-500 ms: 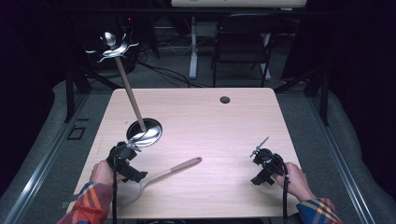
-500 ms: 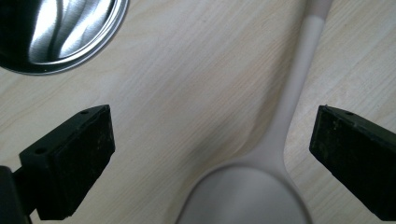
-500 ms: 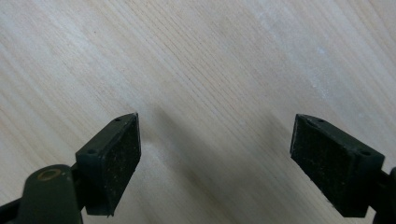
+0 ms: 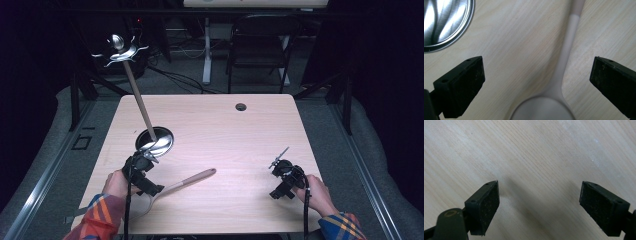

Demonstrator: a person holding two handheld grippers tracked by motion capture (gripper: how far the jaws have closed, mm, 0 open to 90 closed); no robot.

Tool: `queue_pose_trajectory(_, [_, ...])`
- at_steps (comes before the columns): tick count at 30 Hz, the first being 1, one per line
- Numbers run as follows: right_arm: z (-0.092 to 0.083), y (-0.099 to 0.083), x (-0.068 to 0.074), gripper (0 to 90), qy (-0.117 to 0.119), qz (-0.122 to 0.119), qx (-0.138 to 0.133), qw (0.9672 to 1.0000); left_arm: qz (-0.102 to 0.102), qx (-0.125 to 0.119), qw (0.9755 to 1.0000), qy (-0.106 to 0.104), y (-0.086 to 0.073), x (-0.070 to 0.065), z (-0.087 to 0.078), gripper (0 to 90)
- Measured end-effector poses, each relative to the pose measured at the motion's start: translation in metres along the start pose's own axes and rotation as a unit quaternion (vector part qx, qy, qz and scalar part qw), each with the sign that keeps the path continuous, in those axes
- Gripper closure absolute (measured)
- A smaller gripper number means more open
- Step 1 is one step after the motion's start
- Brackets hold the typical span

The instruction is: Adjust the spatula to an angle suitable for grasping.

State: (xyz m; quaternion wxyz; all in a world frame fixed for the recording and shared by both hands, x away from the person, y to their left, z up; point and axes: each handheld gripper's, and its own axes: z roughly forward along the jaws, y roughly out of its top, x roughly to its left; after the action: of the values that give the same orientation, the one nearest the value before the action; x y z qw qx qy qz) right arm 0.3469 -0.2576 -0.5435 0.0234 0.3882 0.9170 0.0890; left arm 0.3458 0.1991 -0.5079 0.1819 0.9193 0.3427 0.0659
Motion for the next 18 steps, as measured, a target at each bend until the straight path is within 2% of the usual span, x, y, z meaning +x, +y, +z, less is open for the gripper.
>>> queue_pose_trajectory(4, [0.000, -0.003, -0.001, 16.0, -0.003, 0.001, 0.010, 0.9999, 0.002, 0.000, 1.0000, -0.006, 0.007, -0.001, 0.003, 0.0])
queue_pose_trajectory(6, [0.000, -0.004, -0.002, 16.0, -0.001, 0.003, 0.006, 1.0000, 0.012, 0.004, 0.9999, -0.008, 0.011, -0.003, 0.006, 0.2])
queue_pose_trajectory(7, [-0.002, -0.004, -0.002, 16.0, -0.004, -0.002, 0.017, 0.9998, 0.018, 0.006, 0.9997, -0.012, 0.013, -0.004, 0.007, 0.3])
queue_pose_trajectory(13, [0.001, -0.004, -0.001, 16.0, -0.002, 0.005, 0.010, 0.9999, 0.035, 0.013, 0.9991, -0.019, 0.021, -0.011, 0.012, 2.3])
queue_pose_trajectory(18, [0.001, -0.004, -0.002, 15.9, -0.002, 0.005, 0.017, 0.9998, 0.046, 0.018, 0.9986, -0.020, 0.027, -0.016, 0.020, 10.9])
